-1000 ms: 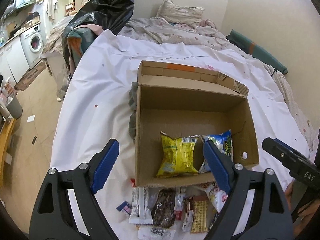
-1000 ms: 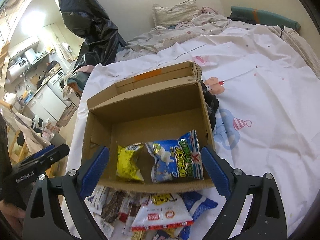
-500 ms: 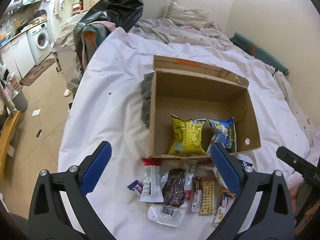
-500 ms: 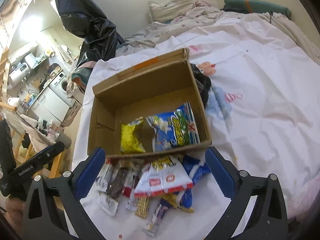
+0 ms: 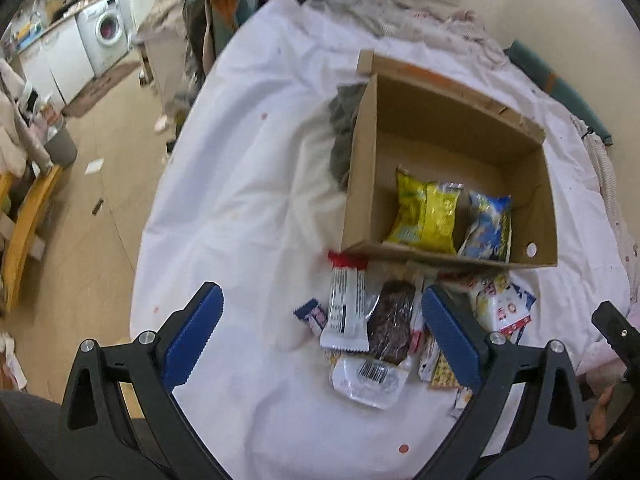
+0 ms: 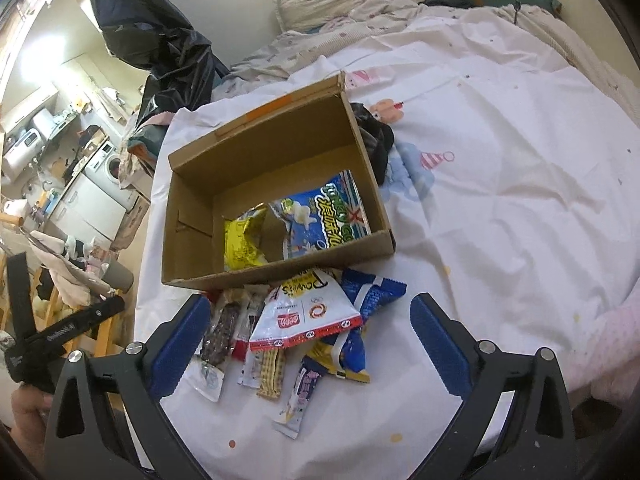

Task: Organize snacks
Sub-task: 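Grasp the white-and-red bar with left gripper while right gripper grasps the Dowls bag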

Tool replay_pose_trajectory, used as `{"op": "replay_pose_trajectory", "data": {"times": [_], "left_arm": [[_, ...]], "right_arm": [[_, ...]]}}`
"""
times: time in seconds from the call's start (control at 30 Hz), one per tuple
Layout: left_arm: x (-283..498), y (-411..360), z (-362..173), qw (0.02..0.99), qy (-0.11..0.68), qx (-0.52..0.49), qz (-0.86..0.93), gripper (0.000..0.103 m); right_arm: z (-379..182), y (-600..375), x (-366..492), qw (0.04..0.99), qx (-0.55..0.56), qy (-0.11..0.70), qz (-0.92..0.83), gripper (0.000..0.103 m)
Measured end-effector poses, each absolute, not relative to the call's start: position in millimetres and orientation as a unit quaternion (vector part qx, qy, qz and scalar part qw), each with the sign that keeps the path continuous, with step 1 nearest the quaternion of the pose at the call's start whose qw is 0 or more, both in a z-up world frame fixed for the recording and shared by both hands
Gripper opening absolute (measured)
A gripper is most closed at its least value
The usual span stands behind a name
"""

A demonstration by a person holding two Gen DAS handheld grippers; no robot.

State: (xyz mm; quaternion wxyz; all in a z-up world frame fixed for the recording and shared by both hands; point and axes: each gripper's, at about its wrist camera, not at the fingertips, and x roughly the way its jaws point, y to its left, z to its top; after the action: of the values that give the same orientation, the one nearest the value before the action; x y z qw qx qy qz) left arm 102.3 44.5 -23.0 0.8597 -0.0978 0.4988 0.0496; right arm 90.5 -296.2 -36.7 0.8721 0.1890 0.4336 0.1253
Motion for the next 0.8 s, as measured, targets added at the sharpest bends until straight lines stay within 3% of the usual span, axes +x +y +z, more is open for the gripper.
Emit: {"op": "replay_pose_trajectory", "data": {"times": [0.13, 0.5, 0.63, 0.73, 0.8], "left_arm": [[108.6, 44.6, -40.4, 0.843, 0.525, -0.105, 0.049, 0.096], [150.4, 15.5, -101.6, 0.809, 0.583, -0.058, 0.037, 0.064], [161.3, 4.6, -120.7, 0.793, 0.607, -0.037, 0.027, 0.060], [163.2, 5.7, -131.0, 0.783, 0.620, -0.036, 0.030, 0.034], [161.8, 6.4, -131.7, 0.781, 0.622, -0.048, 0.020, 0.028]], "right_arm": [[-42.9, -298.8, 93.5, 0.863, 0.206, 0.445, 0.122, 0.102], [-62.7, -301.4, 113.7, 0.848, 0.224, 0.467, 0.114, 0.102], [-67.2, -303.0, 118.4, 0.844, 0.227, 0.472, 0.113, 0.102], [-69.2, -304.6, 120.3, 0.843, 0.228, 0.475, 0.109, 0.102], [-69.1, -306.0, 120.5, 0.843, 0.230, 0.474, 0.107, 0.102]]}}
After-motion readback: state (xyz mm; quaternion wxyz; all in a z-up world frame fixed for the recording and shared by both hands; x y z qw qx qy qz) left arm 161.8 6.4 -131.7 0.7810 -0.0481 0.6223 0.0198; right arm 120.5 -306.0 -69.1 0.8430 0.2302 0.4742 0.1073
